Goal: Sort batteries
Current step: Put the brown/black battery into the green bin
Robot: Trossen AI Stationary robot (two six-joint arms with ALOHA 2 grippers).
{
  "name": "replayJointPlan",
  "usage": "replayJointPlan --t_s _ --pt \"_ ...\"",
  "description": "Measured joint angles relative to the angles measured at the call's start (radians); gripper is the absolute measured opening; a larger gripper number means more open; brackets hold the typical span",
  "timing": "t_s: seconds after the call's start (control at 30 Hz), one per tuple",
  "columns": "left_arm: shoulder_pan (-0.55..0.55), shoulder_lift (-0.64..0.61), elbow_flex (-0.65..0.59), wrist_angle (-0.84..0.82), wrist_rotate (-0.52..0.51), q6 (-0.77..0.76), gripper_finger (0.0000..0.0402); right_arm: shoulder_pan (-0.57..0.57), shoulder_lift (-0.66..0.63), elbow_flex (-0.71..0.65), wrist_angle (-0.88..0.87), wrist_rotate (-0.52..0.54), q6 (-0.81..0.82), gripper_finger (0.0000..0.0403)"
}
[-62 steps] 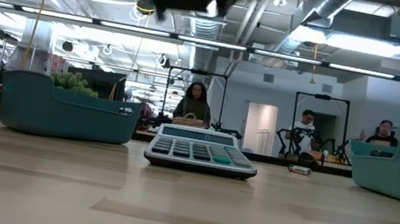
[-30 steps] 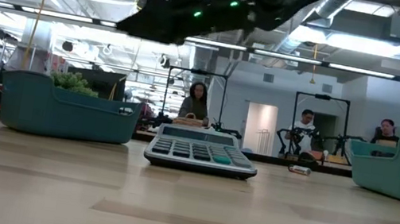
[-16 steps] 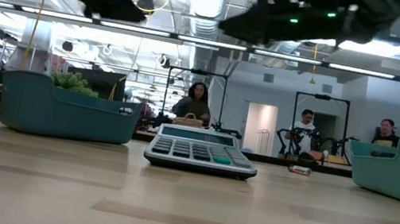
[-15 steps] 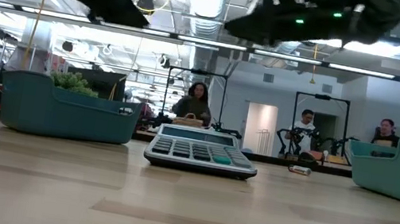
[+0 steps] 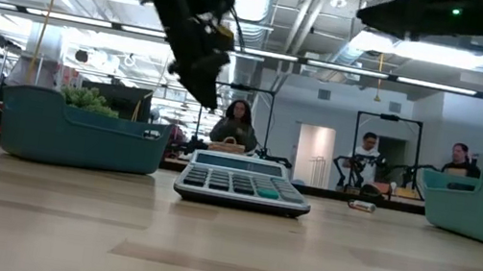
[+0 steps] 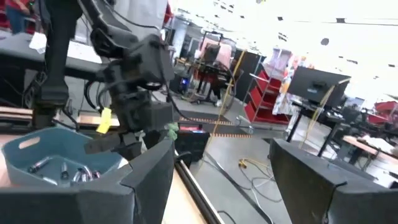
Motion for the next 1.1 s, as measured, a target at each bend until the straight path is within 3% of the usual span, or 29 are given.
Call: replayJointPlan --t_s 0.1,0.4,0.6,0.87,1.1 --pt "0.03 0.102 0.103 -0.1 0.095 0.031 0.0168 -0.01 -0.079 -0.028 -0.048 0.004 0.001 0.0274" --pt "0.079 0.329 0.32 -0.369 0.231 0.03 0.02 -0.028 -0.221 -0.09 -0.097 0.01 -0.016 0.0274" --pt "0.063 0.386 0.338 -0.382 0.307 0.007 0.0201 -0.057 -0.247 -0.115 -0.092 0.011 -0.04 0.0274" --pt "0.059 0.422 0.337 -0.36 0.211 -0.017 0.0201 -0.083 -0.247 -0.118 -0.093 0.011 -0.042 0.0274" --pt "0.073 0.424 0.287 -0.346 0.269 -0.019 0.0201 -0.083 -0.247 -0.118 -0.094 0.011 -0.045 0.0274"
